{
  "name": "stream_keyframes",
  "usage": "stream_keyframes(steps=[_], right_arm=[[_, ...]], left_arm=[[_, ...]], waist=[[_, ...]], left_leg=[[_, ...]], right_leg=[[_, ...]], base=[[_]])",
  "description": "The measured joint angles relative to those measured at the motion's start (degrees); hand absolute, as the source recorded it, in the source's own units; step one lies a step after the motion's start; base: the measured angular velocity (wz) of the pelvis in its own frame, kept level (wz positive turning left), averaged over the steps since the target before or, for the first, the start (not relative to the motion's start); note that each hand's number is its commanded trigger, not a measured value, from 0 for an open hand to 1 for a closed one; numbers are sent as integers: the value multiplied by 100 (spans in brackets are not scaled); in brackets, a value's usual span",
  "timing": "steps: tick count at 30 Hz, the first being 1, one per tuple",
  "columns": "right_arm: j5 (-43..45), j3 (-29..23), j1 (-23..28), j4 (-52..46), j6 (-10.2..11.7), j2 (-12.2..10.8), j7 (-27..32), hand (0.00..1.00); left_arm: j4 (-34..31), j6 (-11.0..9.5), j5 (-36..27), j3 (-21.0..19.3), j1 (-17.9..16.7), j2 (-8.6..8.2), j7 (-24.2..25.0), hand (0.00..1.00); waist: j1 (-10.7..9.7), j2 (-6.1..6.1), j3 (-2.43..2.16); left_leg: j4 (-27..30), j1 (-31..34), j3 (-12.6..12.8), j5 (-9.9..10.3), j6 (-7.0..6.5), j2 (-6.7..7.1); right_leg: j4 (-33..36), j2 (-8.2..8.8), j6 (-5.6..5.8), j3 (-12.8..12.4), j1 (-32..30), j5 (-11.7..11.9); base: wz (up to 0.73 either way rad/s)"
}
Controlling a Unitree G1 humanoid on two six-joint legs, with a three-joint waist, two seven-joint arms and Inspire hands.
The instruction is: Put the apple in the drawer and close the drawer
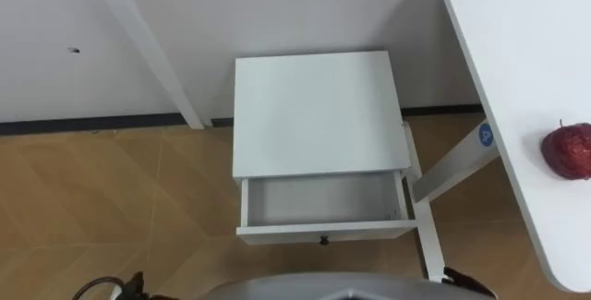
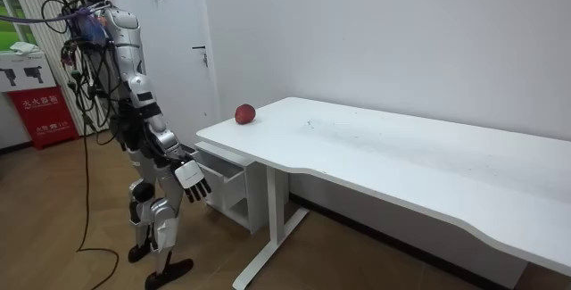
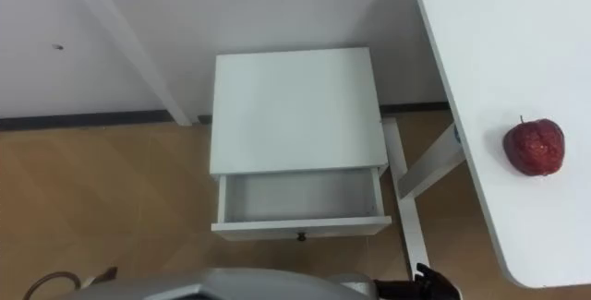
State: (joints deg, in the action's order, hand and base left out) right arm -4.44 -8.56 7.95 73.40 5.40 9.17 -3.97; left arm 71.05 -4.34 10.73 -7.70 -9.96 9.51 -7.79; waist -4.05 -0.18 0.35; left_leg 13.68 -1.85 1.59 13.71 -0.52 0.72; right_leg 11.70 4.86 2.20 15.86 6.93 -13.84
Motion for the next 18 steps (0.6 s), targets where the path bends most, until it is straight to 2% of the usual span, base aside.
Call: stream_keyframes(steps=[5, 7, 9, 11, 14, 18], right_arm=[[-34, -2, -6, 16, 7, 1, 3, 0], [-120, -1, -5, 19, 6, 0, 25, 0], [-400, -2, 15, 43, 4, -4, 98, 0], [-627, -60, 24, 49, 4, -22, 252, 0], [-1014, -493, 24, 125, -7, -58, 517, 0], [-2165, -1102, 241, 168, -26, -57, 869, 0]], left_arm=[[-7, 0, -62, 4, -33, 0, 7, 0], [-8, 0, -334, 30, -38, 0, 6, 0], [-3, -2, -432, 85, -59, 1, 3, 0], [13, -2, -430, 89, -90, 2, -14, 0], [30, 9, -435, 55, -81, 1, -37, 0], [185, 18, -404, -145, -216, -1, -64, 0]], waist=[[-8, -16, -11], [-12, -17, -9], [-11, -41, 9], [-18, -58, 4], [-52, -71, -4], [-115, -115, -15]], left_leg=[[-1, -24, -3, 0, 0, 1], [-5, -62, 2, 0, 0, 1], [-10, -82, 3, 0, 0, 3], [-5, -83, 26, 0, 0, 1], [-5, -89, 49, 0, -1, -1], [-36, -203, 55, 1, -1, 0]], right_leg=[[-3, 0, 0, -15, 17, 0], [0, 0, 0, -13, 54, 0], [3, -1, 0, -68, 70, 0], [10, -5, 0, -125, 23, 0], [8, -7, 1, -153, 17, 0], [1, -7, 4, -160, 124, -3]], base=[[0], [0], [-3], [-6], [-1], [0]])
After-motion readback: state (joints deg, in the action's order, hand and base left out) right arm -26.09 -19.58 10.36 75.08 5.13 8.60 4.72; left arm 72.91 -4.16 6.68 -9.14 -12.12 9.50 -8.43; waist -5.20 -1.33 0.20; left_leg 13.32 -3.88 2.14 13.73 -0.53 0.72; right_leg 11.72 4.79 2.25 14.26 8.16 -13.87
